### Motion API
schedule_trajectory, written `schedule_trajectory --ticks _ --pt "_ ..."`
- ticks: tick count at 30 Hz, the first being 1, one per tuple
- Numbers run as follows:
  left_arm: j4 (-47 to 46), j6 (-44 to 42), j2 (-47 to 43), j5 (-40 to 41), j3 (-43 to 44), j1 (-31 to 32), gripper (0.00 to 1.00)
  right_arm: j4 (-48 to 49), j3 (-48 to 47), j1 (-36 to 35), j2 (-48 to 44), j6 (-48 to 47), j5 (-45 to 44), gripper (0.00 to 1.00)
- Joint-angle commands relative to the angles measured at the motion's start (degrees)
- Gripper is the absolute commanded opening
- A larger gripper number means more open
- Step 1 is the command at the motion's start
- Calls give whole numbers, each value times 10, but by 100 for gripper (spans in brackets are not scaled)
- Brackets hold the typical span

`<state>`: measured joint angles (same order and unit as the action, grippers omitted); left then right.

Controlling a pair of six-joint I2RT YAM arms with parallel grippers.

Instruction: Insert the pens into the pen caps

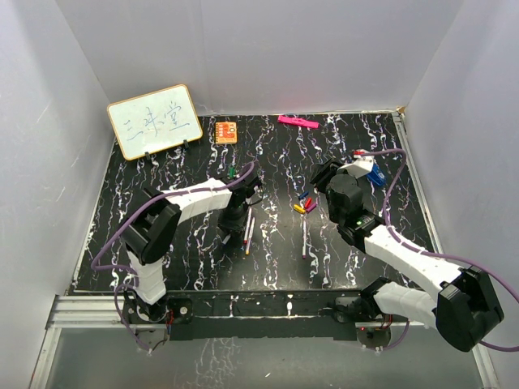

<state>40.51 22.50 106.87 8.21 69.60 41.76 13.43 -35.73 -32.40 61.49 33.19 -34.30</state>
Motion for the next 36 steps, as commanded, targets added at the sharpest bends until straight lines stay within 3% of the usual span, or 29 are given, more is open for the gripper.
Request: schedule_trajectory --ticks 1,15,17,20,28,36 --pt "24 -11 30 29 -16 -2 20 8 1 1 -16 4 2 40" --pt "-7 -19 51 9 -33 -2 20 7 -2 1 -21 2 8 40" --pt "-10 -20 52 8 -36 -2 16 7 0 1 -22 2 8 40" --pt "-18 -19 55 9 -39 -2 0 6 2 1 -22 2 8 40" --pt "-47 -47 26 -22 -37 -2 0 -14 -2 1 -4 -6 4 35" --pt "-8 -75 -38 9 14 -3 0 -99 -57 1 70 0 -14 32"
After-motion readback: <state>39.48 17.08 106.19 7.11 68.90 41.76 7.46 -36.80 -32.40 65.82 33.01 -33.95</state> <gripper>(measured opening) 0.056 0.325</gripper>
